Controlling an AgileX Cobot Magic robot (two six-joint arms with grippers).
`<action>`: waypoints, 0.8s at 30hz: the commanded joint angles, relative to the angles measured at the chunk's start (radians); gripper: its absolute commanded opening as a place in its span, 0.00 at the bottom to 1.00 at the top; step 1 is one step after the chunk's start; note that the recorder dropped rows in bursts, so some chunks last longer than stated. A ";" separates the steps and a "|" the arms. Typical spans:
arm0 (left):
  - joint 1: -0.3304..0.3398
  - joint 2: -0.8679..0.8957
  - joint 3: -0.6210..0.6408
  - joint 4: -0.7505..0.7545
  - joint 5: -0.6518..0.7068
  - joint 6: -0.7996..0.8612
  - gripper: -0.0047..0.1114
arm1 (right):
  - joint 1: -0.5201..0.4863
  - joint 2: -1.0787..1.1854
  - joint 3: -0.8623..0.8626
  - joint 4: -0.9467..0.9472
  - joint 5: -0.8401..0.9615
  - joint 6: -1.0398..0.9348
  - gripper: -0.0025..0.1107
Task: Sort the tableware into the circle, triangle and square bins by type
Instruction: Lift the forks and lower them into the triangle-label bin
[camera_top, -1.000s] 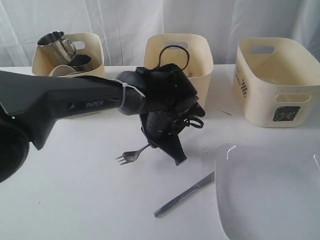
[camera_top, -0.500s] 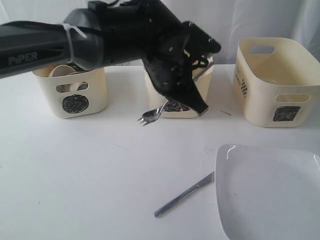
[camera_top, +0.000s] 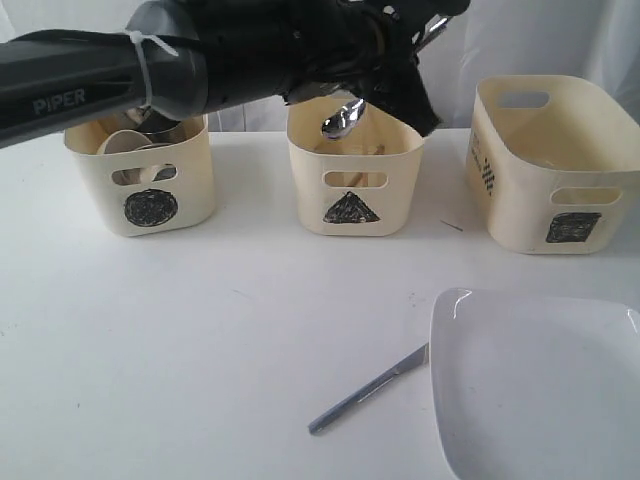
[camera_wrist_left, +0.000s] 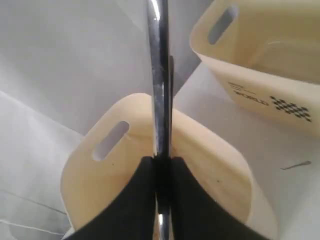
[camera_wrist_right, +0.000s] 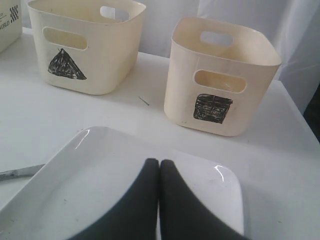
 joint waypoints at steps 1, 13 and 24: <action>0.070 0.030 -0.045 0.036 -0.093 -0.115 0.04 | 0.003 -0.006 0.007 -0.003 -0.009 0.001 0.02; 0.135 0.164 -0.135 0.028 -0.218 -0.163 0.04 | 0.003 -0.006 0.007 -0.003 -0.009 0.001 0.02; 0.143 0.232 -0.159 0.022 -0.223 -0.163 0.36 | 0.003 -0.006 0.007 -0.003 -0.009 0.001 0.02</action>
